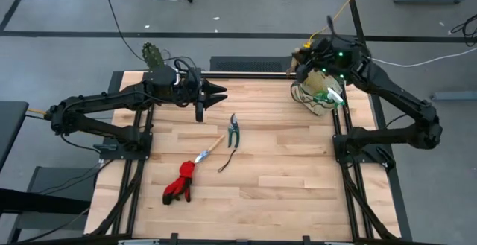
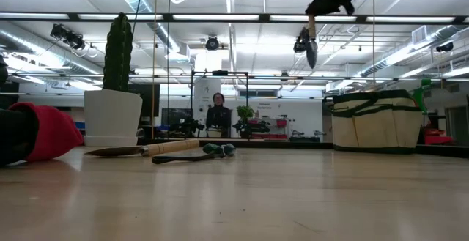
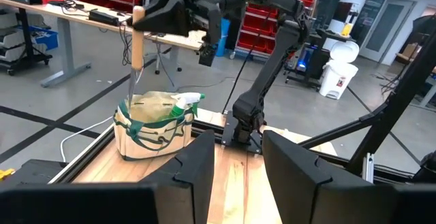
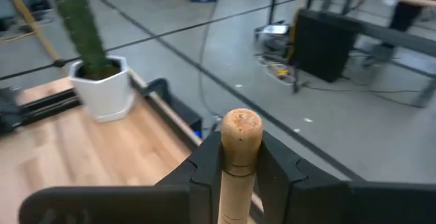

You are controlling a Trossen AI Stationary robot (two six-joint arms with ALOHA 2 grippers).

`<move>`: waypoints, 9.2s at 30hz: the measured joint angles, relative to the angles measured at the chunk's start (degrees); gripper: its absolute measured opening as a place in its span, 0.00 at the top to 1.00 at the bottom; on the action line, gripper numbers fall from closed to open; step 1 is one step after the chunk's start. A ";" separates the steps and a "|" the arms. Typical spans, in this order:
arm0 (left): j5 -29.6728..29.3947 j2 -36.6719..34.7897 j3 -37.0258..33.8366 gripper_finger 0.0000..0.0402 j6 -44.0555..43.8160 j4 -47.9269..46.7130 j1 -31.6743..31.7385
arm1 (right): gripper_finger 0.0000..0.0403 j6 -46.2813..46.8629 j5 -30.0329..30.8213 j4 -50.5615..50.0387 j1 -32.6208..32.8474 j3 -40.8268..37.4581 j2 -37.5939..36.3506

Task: Pick & Place Garden tools in Gardening bag
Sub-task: Put the left brown trowel into the white gardening bag, then put the brown trowel into the white gardening bag

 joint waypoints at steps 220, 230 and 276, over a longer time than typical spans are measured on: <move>-7.89 0.15 -6.36 0.67 -11.65 -18.49 -7.27 | 0.52 8.15 6.16 17.06 35.41 -19.67 -6.98; -13.15 0.53 -12.29 0.67 -16.51 -18.25 -7.85 | 0.52 8.13 7.23 17.07 35.41 -19.67 -6.98; -11.71 17.49 -4.46 0.56 -19.07 -31.36 -9.62 | 0.52 9.58 9.75 15.59 35.39 -19.67 -6.98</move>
